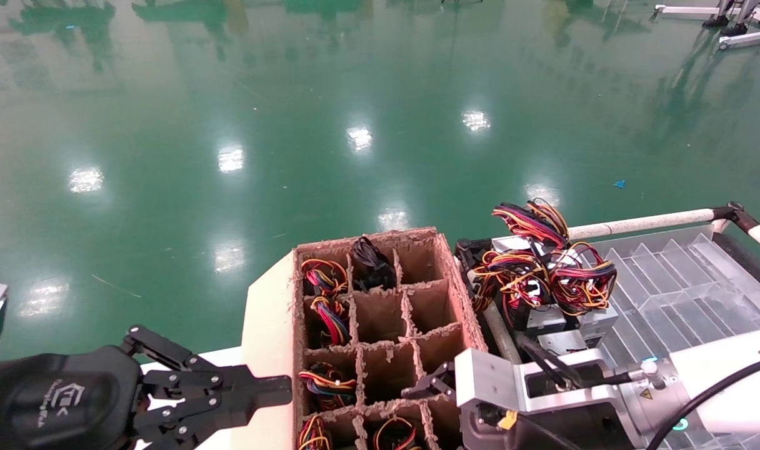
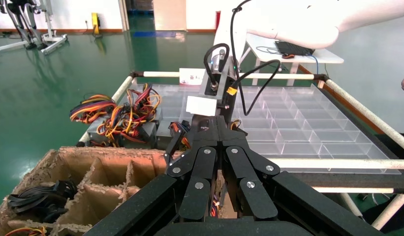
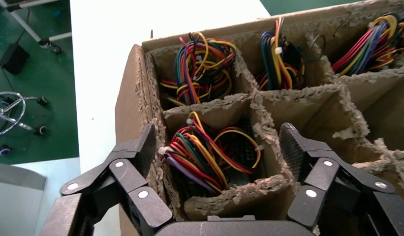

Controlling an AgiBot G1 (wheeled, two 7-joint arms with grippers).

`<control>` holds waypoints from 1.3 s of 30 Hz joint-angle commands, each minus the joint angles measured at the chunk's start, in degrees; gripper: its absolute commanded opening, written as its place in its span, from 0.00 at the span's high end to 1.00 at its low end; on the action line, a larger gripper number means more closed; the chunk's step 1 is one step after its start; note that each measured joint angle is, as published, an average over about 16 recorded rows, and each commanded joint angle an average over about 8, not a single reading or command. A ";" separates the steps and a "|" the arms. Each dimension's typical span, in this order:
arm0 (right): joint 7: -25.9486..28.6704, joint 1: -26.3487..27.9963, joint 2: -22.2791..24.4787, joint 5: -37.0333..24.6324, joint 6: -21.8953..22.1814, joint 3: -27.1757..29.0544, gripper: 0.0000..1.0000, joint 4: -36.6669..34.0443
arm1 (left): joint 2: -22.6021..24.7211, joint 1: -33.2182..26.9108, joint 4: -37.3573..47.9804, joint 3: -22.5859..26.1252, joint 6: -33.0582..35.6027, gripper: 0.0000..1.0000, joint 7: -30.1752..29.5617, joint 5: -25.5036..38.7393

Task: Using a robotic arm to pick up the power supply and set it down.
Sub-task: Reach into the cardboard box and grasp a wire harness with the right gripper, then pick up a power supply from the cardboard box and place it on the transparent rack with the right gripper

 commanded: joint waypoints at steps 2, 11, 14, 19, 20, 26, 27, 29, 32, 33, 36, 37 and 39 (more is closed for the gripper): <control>0.01 0.28 -0.27 -0.70 -0.15 -0.43 1.00 -0.12 | 0.00 0.00 0.00 0.01 0.00 1.00 0.00 -0.01; 0.44 0.70 -0.24 -2.85 0.29 -1.31 1.00 0.10 | -0.01 -0.01 0.00 0.03 -0.01 0.94 0.02 -0.02; 0.56 0.80 -0.18 -3.23 0.33 -1.46 1.00 0.24 | -0.02 -0.01 0.00 0.04 -0.02 0.69 0.02 -0.03; 0.65 0.93 -0.05 -3.76 0.25 -1.69 1.00 0.47 | -0.02 -0.01 0.00 0.05 -0.02 0.13 0.03 -0.04; 0.64 0.97 -0.03 -3.86 0.22 -1.74 1.00 0.50 | -0.02 -0.01 0.00 0.06 -0.02 0.05 0.03 -0.04; 0.57 1.23 0.14 -4.32 -0.06 -1.97 1.00 0.56 | -0.03 -0.02 0.00 0.07 -0.03 0.00 0.04 -0.05; 0.55 1.26 0.19 -4.35 -0.13 -1.99 1.00 0.56 | -0.03 -0.02 0.00 0.08 -0.03 0.00 0.04 -0.05; 0.51 1.30 0.30 -4.38 -0.28 -2.02 1.00 0.57 | -0.03 -0.02 0.00 0.08 -0.03 0.00 0.04 -0.06; 0.44 1.33 0.55 -4.34 -0.51 -2.01 1.00 0.58 | -0.04 -0.02 0.00 0.09 -0.04 0.00 0.04 -0.06; 0.40 1.34 0.65 -4.32 -0.56 -1.99 1.00 0.57 | -0.04 -0.02 0.00 0.09 -0.04 0.00 0.05 -0.06; 0.24 1.40 0.99 -4.26 -0.70 -1.91 1.00 0.54 | -0.04 -0.02 0.00 0.10 -0.04 0.00 0.05 -0.07; 0.20 1.43 1.10 -4.25 -0.75 -1.88 1.00 0.53 | -0.04 -0.02 0.00 0.10 -0.04 0.00 0.05 -0.07; 0.17 1.47 1.31 -4.03 -0.85 -1.74 1.00 0.48 | -0.04 -0.02 0.00 0.11 -0.05 0.00 0.05 -0.07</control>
